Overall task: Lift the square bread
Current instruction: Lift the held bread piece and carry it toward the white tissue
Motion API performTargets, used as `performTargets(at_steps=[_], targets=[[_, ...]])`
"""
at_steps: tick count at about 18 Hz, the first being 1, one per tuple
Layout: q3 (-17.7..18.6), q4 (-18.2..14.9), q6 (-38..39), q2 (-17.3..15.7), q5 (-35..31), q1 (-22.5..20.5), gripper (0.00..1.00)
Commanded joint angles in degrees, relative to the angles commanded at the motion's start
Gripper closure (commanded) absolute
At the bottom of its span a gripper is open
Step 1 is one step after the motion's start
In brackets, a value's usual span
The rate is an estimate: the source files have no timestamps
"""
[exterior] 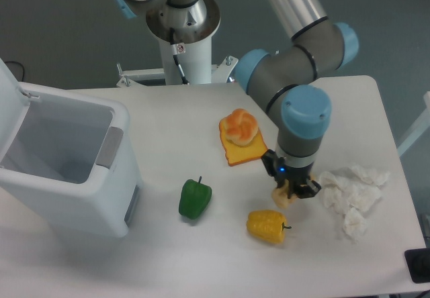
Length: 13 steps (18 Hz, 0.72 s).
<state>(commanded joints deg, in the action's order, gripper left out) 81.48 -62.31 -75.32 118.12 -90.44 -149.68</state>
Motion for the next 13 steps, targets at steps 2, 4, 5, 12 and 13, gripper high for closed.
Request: performTargets(at_steps=[2,4,5,12,13], targets=[[-2.1,-0.4,-0.3,0.6,-0.3,-0.6,0.75],[-3.3,-0.4,-1.0,1.1,-1.0,-0.7,0.75],[-3.9,-0.4,-1.9,1.4,-2.2,-0.7,0.75],[-4.4,-0.5,-3.2,1.4,-3.8,-0.3,0.75],[-4.3,-0.6,-3.2,1.3,-3.8,-0.2,0.75]])
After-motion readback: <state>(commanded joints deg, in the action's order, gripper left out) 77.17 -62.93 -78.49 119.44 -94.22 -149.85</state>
